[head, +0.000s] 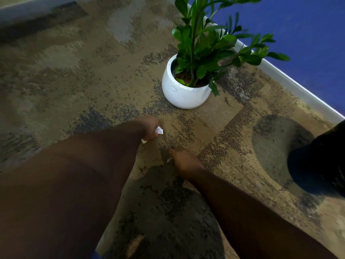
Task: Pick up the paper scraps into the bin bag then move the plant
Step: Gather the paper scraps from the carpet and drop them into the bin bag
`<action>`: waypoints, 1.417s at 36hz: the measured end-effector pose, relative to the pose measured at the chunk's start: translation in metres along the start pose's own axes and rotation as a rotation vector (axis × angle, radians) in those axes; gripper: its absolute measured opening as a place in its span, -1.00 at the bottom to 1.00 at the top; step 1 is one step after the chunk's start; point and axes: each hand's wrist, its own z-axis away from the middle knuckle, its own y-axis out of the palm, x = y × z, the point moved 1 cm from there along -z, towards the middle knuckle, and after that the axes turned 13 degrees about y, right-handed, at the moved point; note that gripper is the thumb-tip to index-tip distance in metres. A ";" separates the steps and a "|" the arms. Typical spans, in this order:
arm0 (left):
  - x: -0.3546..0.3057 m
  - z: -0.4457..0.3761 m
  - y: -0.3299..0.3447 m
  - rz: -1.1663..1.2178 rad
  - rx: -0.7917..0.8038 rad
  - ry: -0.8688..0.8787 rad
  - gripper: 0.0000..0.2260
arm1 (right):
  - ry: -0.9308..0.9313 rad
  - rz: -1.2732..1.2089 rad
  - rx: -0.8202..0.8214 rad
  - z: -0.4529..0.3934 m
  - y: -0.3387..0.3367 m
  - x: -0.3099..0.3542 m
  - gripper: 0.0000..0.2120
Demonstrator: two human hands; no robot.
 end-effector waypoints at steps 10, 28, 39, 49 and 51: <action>-0.026 -0.002 -0.012 -0.032 0.048 0.046 -0.72 | 0.157 -0.252 0.016 -0.003 -0.029 -0.019 -0.90; -0.037 0.002 -0.026 -0.055 -0.032 0.073 -0.72 | 0.203 -0.124 -0.056 0.001 0.000 -0.001 -0.48; -0.050 0.006 -0.041 -0.084 0.042 0.064 -0.72 | 0.245 -0.135 0.020 -0.001 -0.014 -0.016 -0.81; -0.110 -0.010 -0.052 -0.098 -0.020 0.202 -0.74 | 0.314 -0.209 -0.125 0.018 -0.090 -0.048 -0.83; -0.127 -0.013 -0.055 -0.101 -0.045 0.248 -0.74 | 0.329 -0.195 -0.175 0.026 -0.108 -0.059 -0.82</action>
